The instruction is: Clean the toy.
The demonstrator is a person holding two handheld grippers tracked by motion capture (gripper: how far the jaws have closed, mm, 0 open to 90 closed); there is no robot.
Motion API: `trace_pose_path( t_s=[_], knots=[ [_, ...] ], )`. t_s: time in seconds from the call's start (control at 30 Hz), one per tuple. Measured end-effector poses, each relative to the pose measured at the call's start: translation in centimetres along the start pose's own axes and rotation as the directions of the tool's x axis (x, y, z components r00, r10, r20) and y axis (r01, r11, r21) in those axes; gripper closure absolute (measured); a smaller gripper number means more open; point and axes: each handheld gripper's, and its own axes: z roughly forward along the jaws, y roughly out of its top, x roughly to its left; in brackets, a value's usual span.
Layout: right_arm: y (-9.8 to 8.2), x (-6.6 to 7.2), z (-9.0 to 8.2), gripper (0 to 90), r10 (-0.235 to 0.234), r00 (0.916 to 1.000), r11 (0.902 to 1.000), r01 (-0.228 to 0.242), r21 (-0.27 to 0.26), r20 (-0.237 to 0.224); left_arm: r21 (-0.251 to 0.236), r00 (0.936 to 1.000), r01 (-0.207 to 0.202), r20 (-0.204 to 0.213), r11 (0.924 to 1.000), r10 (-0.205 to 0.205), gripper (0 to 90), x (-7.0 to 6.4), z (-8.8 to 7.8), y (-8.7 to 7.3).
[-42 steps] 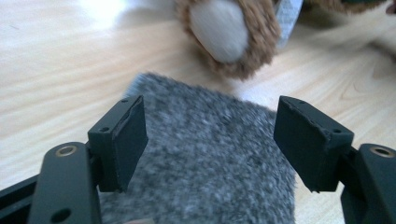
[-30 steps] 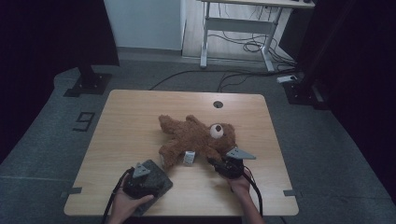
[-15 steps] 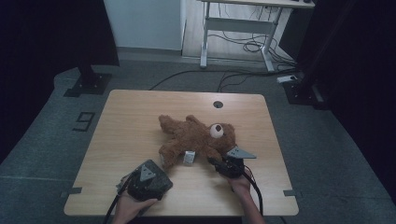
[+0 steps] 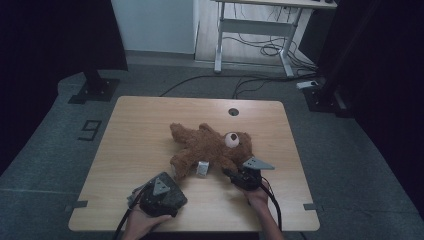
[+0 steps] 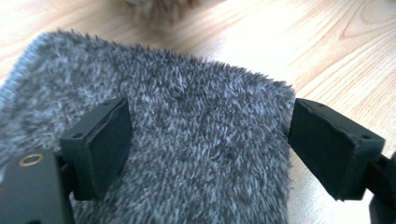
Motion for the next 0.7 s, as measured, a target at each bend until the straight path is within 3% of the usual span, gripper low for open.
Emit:
trace_pose_path(
  t_s=[0.17,0.23,0.7],
  knots=[
    [0.0,0.0,0.0,66.1,0.002,1.0,1.0,-0.002,0.0,0.0,0.001,0.999,-0.026,-0.037,0.9997,0.026,13.3,-0.1,0.2,-0.2],
    [0.0,0.0,0.0,66.1,0.003,1.0,1.0,-0.003,0.0,0.001,-0.009,0.9987,-0.018,-0.048,0.9998,0.017,16.9,0.0,0.2,-0.2],
    [-0.1,0.0,0.0,65.9,0.005,1.0,1.0,-0.005,-0.001,0.004,-0.068,0.9964,0.048,-0.066,0.9965,-0.053,63.7,2.0,-0.7,-0.9]
  ],
)
